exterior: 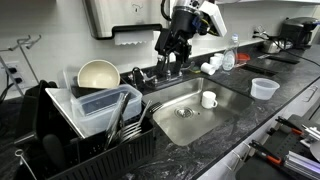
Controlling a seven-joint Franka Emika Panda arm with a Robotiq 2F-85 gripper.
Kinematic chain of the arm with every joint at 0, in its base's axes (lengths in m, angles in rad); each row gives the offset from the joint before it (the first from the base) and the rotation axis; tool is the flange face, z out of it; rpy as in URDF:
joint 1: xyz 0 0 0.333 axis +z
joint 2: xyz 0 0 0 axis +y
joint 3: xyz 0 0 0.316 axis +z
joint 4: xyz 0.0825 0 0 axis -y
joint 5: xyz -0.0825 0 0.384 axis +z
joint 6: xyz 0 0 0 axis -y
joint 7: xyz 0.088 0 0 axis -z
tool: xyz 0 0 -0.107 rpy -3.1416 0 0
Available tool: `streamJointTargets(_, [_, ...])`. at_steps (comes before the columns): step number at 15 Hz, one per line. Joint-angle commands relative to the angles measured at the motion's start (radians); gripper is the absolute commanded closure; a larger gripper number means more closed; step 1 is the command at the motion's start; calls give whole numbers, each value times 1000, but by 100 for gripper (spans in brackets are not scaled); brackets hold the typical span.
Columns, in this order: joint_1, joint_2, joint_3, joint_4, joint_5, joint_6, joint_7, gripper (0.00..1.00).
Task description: Pick up the spoon from the dish rack and place it inside the white mug in the sink, remove the mug from the sink and place it on the right side of the countertop
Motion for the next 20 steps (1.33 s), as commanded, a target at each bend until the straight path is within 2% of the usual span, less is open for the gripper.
streamJointTargets(1, [10,36,15,21,-1,11,-11,0])
streamJointTargets(15, [49,255,69,172,-35,27,-55,0])
streamJointTargets(20, [47,288,80,201,-26,16,-76,0])
